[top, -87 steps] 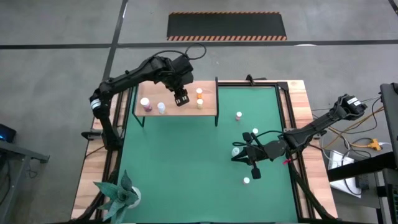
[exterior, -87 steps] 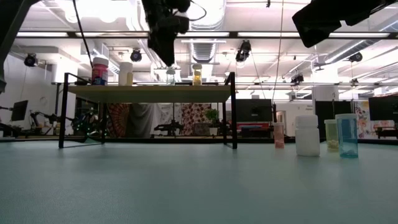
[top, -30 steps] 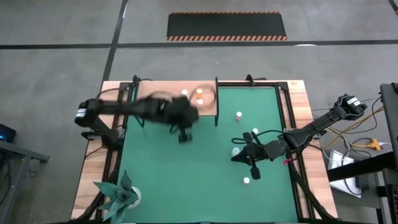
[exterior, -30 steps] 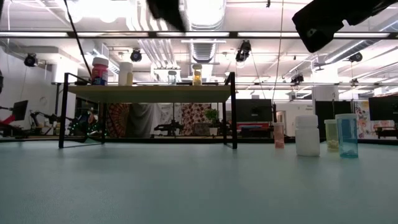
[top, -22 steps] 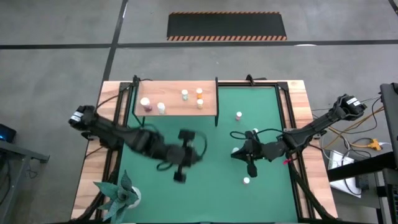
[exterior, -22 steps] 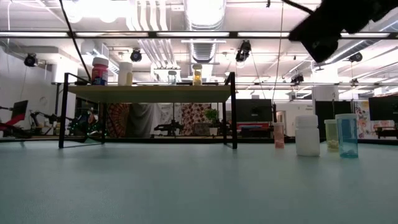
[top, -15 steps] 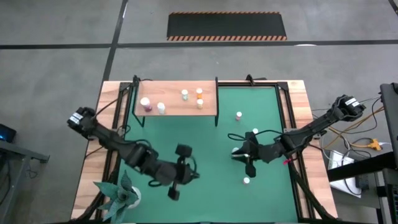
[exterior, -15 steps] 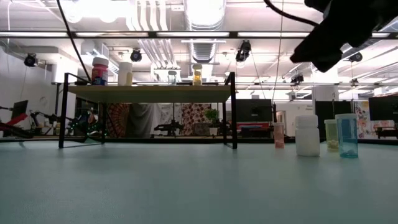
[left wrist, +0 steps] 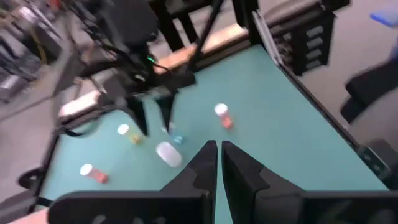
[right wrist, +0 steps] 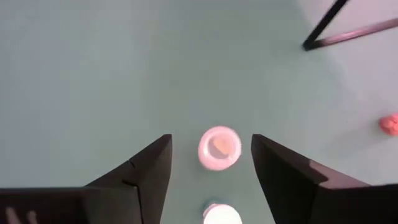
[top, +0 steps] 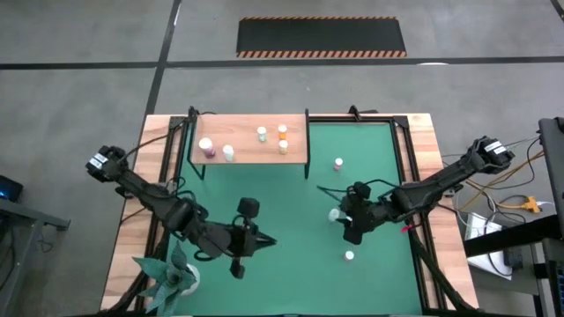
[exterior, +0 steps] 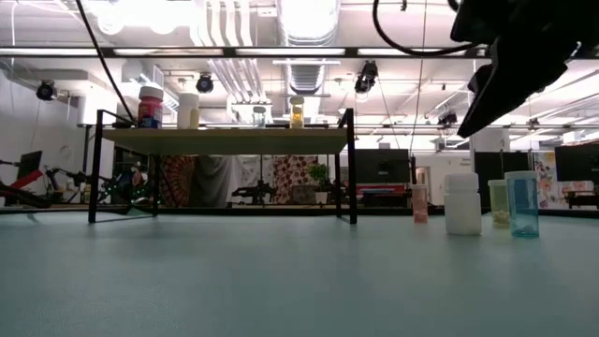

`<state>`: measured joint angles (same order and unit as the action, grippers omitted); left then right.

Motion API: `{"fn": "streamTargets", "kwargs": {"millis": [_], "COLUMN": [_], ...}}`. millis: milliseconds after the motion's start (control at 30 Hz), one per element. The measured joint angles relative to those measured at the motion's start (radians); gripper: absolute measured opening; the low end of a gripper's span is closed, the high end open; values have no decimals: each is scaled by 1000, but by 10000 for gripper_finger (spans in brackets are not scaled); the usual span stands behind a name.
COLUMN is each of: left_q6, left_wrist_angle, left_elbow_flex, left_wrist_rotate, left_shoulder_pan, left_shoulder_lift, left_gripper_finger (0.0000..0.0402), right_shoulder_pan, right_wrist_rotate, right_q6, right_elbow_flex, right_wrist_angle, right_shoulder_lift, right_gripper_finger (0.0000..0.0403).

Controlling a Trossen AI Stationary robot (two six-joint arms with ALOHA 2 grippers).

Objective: Pick and place medicine bottles onto shelf by color
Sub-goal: Put the white pill bottle on the shelf

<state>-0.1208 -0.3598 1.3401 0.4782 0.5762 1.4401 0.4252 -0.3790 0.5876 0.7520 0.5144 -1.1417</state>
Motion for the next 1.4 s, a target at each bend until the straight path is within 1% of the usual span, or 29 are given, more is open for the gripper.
{"fn": "streamTargets", "kwargs": {"millis": [167, 333, 500, 600, 700, 900, 1233, 1400], "left_q6": [-39, -81, -132, -158, -182, -181, -175, -175], "left_wrist_angle": [194, 335, 460, 514, 572, 629, 692, 691], "left_elbow_flex": [-135, -249, -336, -368, -411, -484, -554, -559], "left_wrist_rotate": [3, 3, 3, 3, 3, 3, 3, 3], "left_shoulder_pan": [0, 0, 0, 0, 0, 0, 0, 0], "left_shoulder_lift": [-82, -158, -227, -268, -310, -372, -408, -408], "left_gripper_finger": [6, 6, 6, 6, 6, 6, 6, 6], "right_shoulder_pan": [0, -3, -3, -3, -3, -16, -25, -25], "right_wrist_rotate": [39, 30, 12, 10, -26, -43, -42, -44], "right_q6": [-23, -23, -21, -22, -21, -9, -22, -22], "right_elbow_flex": [9, 9, 9, 10, 11, 11, 11, 11], "right_wrist_angle": [9, 0, -9, -47, -66, -86, -130, -140], "right_shoulder_lift": [-81, -152, -189, -201, -213, -232, -304, -307], "right_gripper_finger": [214, 215, 213, 204, 188, 168, 186, 164]}}
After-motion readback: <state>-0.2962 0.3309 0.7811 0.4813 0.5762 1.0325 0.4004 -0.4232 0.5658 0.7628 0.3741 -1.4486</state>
